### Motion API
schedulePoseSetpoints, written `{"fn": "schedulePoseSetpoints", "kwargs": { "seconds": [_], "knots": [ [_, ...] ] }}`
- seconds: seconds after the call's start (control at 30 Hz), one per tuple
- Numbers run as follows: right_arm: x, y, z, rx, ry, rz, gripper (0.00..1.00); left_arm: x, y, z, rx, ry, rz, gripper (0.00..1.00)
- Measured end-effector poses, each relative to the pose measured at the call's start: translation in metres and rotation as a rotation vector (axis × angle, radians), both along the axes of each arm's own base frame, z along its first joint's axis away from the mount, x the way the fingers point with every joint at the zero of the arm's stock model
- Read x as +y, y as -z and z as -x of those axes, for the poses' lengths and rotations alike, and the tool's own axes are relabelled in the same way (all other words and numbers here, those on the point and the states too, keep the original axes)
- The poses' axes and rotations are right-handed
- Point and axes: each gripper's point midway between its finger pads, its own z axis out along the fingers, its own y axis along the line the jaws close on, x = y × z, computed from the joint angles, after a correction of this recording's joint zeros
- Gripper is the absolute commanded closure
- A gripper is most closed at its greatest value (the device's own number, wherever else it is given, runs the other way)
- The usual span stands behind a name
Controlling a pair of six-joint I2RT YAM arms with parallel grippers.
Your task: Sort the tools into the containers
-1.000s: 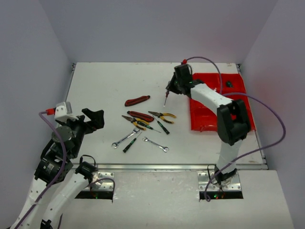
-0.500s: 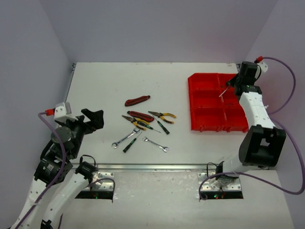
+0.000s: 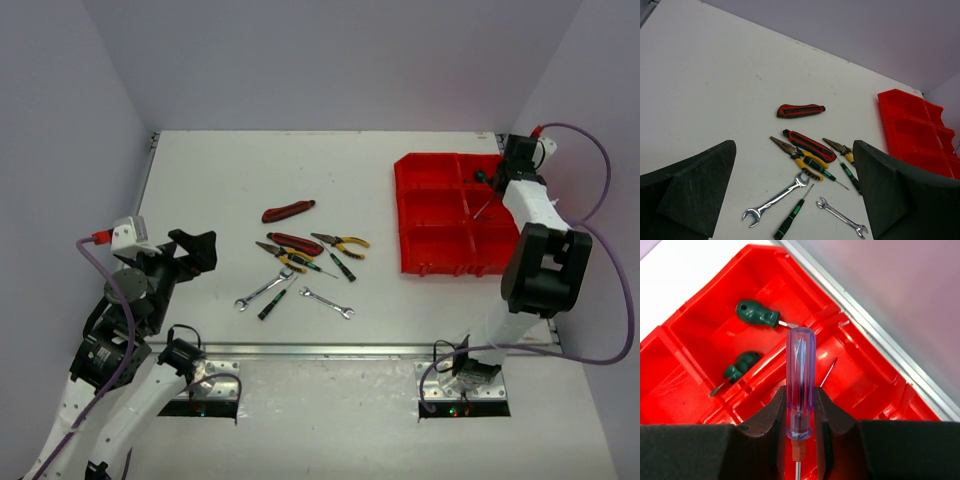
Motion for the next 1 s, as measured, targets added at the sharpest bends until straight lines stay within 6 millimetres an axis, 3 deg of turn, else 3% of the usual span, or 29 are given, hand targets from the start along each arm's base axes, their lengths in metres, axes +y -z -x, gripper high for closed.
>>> {"fn": "schedulePoseSetpoints", "kwargs": {
  "seconds": [0.3,0.6,0.87,1.0],
  "knots": [
    [-0.015,0.024,-0.007,0.038,0.011,-0.027,0.96,0.000,0.000,0.000,0.000,0.001,0.000,0.00],
    [-0.014,0.034,-0.025,0.049,0.007,-0.083,0.91,0.000,0.000,0.000,0.000,0.000,0.000,0.00],
    [-0.008,0.051,-0.020,0.079,0.026,-0.139,0.48,0.000,0.000,0.000,0.000,0.000,0.000,0.00],
    [-0.003,0.058,-0.017,0.084,0.034,-0.169,0.40,0.000,0.000,0.000,-0.001,0.000,0.000,0.00]
  ]
}}
